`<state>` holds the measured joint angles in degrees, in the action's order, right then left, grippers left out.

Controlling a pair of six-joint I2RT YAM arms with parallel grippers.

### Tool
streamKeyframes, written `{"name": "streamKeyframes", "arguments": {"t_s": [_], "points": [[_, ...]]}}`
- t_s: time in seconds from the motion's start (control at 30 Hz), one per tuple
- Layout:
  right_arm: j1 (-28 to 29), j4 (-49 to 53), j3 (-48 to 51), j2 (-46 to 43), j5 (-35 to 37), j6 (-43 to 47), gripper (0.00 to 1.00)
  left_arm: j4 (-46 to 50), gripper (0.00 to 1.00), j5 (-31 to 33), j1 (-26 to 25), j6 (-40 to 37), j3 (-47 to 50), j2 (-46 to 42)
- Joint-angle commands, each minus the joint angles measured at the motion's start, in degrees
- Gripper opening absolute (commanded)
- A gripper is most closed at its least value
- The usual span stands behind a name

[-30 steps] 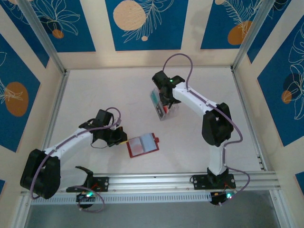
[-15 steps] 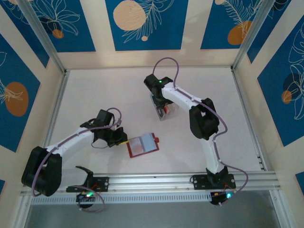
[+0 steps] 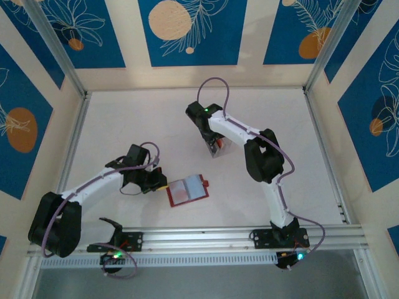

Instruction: Put the credit cards into the card holder

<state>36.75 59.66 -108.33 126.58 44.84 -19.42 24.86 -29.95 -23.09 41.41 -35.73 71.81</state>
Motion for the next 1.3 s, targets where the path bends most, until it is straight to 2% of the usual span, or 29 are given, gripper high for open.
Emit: {"name": "streamKeyframes", "arguments": {"t_s": [0.0,0.27,0.9,1.27], "points": [[0.1,1.7,-1.0,0.6,3.3,0.7,0.36,-0.3,0.01,-0.7,0.7,-0.5,0.5,0.0],[0.3,2.6,-2.4,-0.3,5.3,2.1,0.35,-1.0,0.01,-0.9,0.7,-0.2,1.2,0.2],[0.0,3.2,-3.1,-2.3,3.2,4.1,0.10,-1.7,0.01,-1.0,0.7,0.1,1.7,0.5],[0.4,6.2,-6.2,-3.5,-3.4,6.3,0.01,-1.8,0.01,-0.9,0.7,0.0,1.5,0.7]]}}
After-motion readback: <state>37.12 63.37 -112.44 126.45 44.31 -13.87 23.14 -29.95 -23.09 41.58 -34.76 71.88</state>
